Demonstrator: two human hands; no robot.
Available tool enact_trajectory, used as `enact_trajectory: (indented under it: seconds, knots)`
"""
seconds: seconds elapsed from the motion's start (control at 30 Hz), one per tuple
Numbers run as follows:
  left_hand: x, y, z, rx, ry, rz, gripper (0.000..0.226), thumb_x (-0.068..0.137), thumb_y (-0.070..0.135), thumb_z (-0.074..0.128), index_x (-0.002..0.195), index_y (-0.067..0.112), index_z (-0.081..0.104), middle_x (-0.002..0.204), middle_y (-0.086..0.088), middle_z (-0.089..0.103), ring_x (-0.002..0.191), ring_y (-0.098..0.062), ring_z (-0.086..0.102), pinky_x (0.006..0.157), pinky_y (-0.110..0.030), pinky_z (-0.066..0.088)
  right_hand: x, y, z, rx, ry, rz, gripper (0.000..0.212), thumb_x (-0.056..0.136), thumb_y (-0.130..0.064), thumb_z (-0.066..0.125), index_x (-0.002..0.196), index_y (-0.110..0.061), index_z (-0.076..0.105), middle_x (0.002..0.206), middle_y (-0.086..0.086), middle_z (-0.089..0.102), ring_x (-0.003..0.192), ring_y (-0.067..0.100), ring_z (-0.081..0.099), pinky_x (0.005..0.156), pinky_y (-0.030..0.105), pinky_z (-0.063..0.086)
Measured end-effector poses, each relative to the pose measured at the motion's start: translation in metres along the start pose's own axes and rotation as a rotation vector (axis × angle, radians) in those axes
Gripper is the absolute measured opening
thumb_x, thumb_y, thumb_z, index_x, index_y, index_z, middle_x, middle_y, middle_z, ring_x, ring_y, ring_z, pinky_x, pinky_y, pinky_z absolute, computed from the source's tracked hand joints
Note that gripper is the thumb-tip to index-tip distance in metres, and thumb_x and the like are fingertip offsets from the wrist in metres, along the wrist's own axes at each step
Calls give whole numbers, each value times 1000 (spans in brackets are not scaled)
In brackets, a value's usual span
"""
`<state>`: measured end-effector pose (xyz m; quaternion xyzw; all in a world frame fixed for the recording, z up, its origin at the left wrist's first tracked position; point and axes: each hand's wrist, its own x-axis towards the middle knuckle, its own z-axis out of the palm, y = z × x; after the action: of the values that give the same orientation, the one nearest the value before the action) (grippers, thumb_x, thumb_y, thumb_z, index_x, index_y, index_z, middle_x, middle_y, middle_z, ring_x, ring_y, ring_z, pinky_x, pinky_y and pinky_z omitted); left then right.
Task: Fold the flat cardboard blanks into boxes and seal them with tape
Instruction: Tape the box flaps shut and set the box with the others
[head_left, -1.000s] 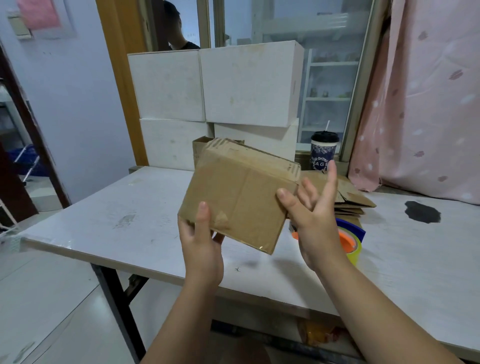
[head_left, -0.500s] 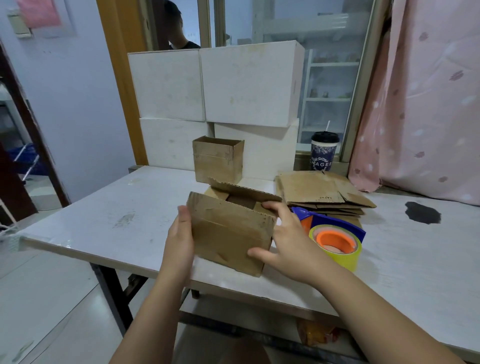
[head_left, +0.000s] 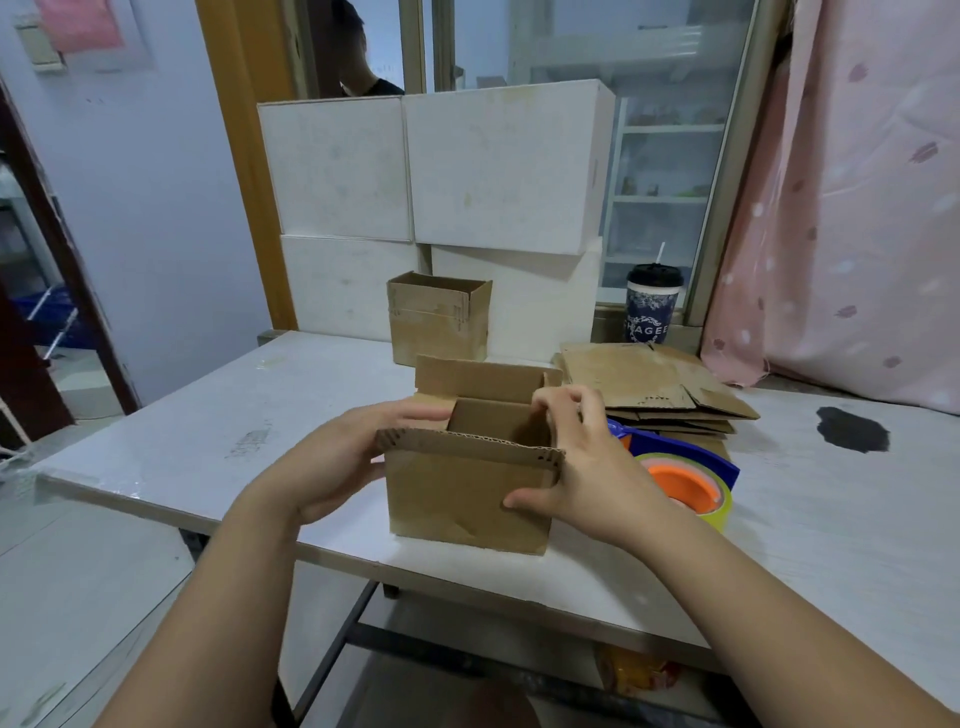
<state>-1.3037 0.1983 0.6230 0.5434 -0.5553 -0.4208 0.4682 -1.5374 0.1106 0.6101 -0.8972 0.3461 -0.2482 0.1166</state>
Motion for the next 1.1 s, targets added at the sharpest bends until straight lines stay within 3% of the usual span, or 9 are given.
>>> enact_trajectory:
  seconds: [0.1, 0.2, 0.37, 0.5, 0.6, 0.7, 0.8, 0.87, 1.1]
  knots:
    - [1, 10, -2, 209, -124, -184, 55, 71, 71, 55, 121, 49, 56, 128, 21, 52, 116, -8, 51, 94, -29, 48, 0, 3, 0, 91, 35, 27, 80, 62, -41, 87, 118, -29, 30, 143, -8, 13, 104, 18, 49, 86, 28, 44]
    - [7, 21, -2, 365, -167, -208, 30, 86, 57, 44, 106, 42, 61, 108, 8, 63, 101, -18, 60, 78, -27, 53, 0, 2, 2, 120, 37, 25, 80, 62, -39, 87, 118, -28, 31, 150, -5, 13, 120, 20, 42, 92, 27, 40]
    - [13, 26, -5, 403, -154, -143, 33, 79, 68, 43, 103, 45, 43, 108, 10, 58, 96, -15, 62, 71, -26, 55, 9, 7, 6, 168, 82, 43, 81, 61, -36, 88, 115, -29, 28, 124, -4, 34, 99, 11, 44, 74, 21, 34]
    - [26, 14, -7, 415, 71, -36, 50, 72, 59, 61, 108, 46, 29, 111, 13, 51, 93, -15, 62, 66, -23, 57, 28, 11, 17, 233, 124, 80, 81, 58, -31, 90, 106, -32, 24, 115, 0, 39, 95, 13, 45, 66, 20, 33]
    - [45, -13, -8, 321, 381, 56, 69, 76, 39, 74, 126, 44, 26, 111, 12, 59, 96, -16, 64, 83, -37, 56, 50, 13, 28, 223, 161, 121, 85, 59, -34, 90, 105, -36, 19, 118, -1, 37, 100, 12, 41, 77, 21, 33]
    - [68, -38, -8, 266, 607, 34, 94, 78, 38, 74, 145, 42, 7, 104, 13, 54, 94, -10, 57, 84, -28, 44, 77, 13, 40, 210, 182, 170, 83, 62, -37, 88, 105, -40, 17, 125, 1, 35, 99, 12, 40, 80, 25, 35]
    - [91, -67, -12, 232, 642, -15, 68, 78, 40, 74, 134, 34, 35, 103, 19, 56, 102, -11, 59, 76, -17, 42, 107, 14, 54, 215, 176, 178, 79, 67, -35, 84, 108, -40, 17, 127, 1, 35, 85, 6, 41, 69, 20, 33]
    - [105, -83, -16, 218, 672, -31, 63, 76, 38, 76, 128, 29, 42, 114, 11, 59, 108, -15, 57, 81, -22, 44, 127, 15, 62, 270, 147, 163, 75, 70, -28, 78, 106, -44, 14, 127, 1, 34, 81, -1, 41, 63, 13, 31]
    - [155, -102, -52, 172, 777, -32, 107, 72, 41, 79, 150, 25, 8, 147, -6, 31, 132, -23, 37, 105, -38, 33, 188, 34, 100, 531, 110, 233, 69, 80, -18, 71, 111, -43, 15, 110, 4, 60, 94, 20, 61, 73, 26, 48]
